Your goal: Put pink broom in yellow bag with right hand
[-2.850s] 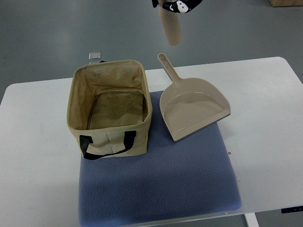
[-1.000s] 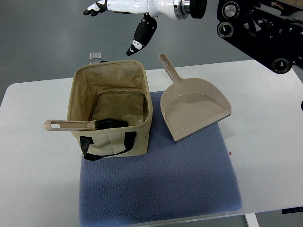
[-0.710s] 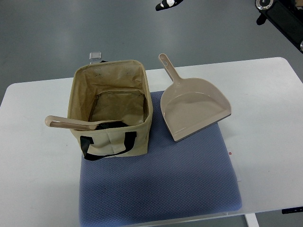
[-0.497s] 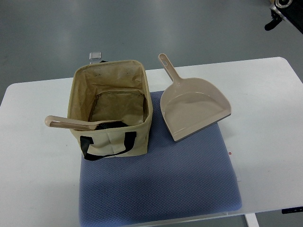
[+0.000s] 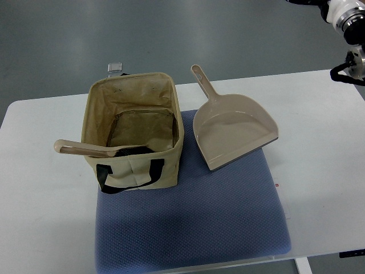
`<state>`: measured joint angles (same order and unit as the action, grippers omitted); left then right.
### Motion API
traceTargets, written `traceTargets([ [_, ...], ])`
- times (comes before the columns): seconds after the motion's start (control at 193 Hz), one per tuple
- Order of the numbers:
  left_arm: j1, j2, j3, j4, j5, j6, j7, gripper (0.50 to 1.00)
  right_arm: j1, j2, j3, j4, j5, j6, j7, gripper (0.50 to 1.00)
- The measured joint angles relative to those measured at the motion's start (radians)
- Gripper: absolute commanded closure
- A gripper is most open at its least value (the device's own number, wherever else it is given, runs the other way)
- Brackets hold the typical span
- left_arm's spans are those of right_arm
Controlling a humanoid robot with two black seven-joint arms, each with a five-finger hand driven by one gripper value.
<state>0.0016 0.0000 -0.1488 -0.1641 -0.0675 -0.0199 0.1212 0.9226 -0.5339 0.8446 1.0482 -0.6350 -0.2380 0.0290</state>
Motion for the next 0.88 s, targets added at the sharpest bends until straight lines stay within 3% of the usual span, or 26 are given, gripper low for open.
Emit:
traceTargets([
  [0.301,0.000,0.000,0.000,0.000,0.000,0.000,0.000,0.500,-0.203,0.073,0.162,0.001,0.030,0.074,0.040,0.574],
  [0.565,0.000,0.000,0.000,0.000,0.000,0.000,0.000,0.500,-0.340,0.144,0.270,0.002,0.017,0.232,0.123,0.570],
  [0.876,0.000,0.000,0.000,0.000,0.000,0.000,0.000,0.500,-0.414,0.232,0.329,0.001,0.006,0.247,0.153,0.570],
])
